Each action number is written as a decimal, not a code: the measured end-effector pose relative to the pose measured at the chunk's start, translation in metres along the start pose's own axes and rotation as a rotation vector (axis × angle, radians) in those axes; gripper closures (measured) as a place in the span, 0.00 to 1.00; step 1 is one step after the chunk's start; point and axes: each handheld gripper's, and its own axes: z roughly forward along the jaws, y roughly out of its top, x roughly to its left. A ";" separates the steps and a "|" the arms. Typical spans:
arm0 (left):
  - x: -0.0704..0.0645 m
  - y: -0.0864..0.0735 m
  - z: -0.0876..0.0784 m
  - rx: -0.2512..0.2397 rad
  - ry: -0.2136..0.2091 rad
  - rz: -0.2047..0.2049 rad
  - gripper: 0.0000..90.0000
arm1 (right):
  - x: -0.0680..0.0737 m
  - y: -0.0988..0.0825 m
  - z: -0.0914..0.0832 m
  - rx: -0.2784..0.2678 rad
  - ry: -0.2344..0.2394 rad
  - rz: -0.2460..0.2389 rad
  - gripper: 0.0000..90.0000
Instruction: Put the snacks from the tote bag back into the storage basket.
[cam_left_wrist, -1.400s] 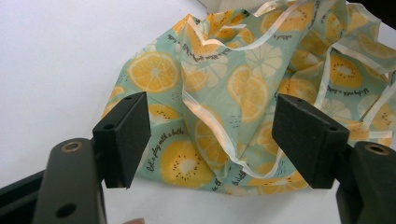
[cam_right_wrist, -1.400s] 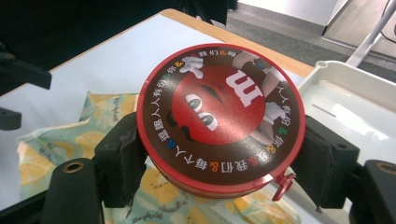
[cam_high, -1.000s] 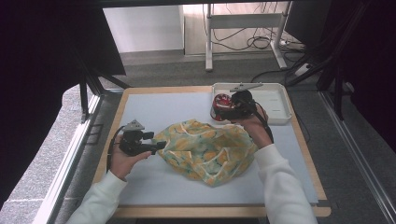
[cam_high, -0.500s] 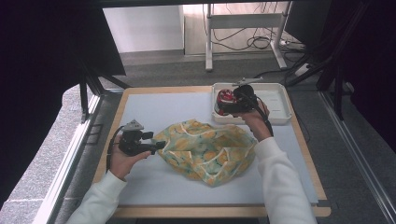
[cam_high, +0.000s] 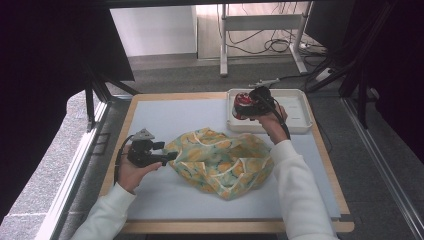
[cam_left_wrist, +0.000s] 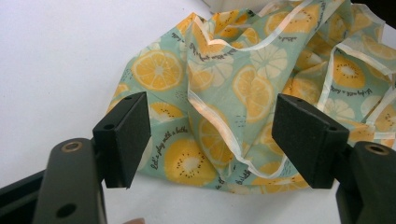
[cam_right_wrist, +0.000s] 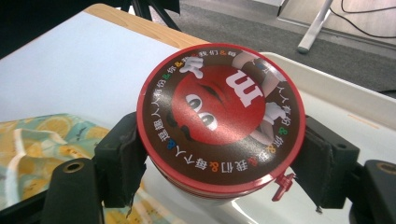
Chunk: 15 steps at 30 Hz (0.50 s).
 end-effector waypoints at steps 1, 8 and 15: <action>0.000 0.000 0.000 0.001 0.000 0.003 0.31 | -0.001 0.000 0.002 0.004 -0.004 0.001 0.28; 0.001 0.000 -0.001 -0.001 0.001 -0.002 0.31 | -0.007 -0.002 0.016 0.033 -0.024 0.013 0.28; 0.001 0.000 -0.001 -0.002 0.004 -0.003 0.31 | -0.011 -0.006 0.030 0.050 -0.032 0.018 0.28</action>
